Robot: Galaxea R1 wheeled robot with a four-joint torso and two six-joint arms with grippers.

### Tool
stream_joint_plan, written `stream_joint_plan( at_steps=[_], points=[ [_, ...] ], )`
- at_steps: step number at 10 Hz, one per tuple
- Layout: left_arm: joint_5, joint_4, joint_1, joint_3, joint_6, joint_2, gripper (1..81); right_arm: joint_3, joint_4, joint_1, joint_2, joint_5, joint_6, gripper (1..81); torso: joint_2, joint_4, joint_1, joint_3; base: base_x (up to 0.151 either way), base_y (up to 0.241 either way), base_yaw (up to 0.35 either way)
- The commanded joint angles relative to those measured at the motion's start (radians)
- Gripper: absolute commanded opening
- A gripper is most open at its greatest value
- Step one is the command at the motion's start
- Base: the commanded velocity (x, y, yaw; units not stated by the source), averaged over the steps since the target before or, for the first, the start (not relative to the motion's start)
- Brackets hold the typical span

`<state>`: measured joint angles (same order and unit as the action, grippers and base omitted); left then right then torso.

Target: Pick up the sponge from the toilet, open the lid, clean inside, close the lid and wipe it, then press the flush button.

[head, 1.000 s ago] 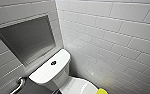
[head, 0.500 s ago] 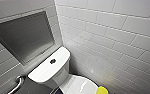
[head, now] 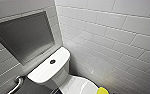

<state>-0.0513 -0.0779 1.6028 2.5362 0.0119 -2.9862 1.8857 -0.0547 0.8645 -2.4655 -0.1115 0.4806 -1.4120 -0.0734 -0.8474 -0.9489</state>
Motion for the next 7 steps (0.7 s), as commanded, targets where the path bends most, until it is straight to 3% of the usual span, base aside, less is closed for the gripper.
stream_joint_plan(
  at_steps=[1, 7],
  points=[
    [0.086, 0.006, 0.024, -0.005, -0.003, 0.001, 81.1, -0.016, 0.003, -0.095, 0.027, 0.027, 0.003, 81.1, 0.003, 0.0, 0.002, 0.0, 0.0, 0.0, 0.0],
    [0.09, 0.006, 0.026, -0.005, -0.001, -0.002, 81.1, 0.004, -0.007, -0.078, -0.037, 0.027, 0.004, 81.1, -0.051, 0.0, -0.032, 0.0, 0.0, 0.0, 0.0]
  ],
)
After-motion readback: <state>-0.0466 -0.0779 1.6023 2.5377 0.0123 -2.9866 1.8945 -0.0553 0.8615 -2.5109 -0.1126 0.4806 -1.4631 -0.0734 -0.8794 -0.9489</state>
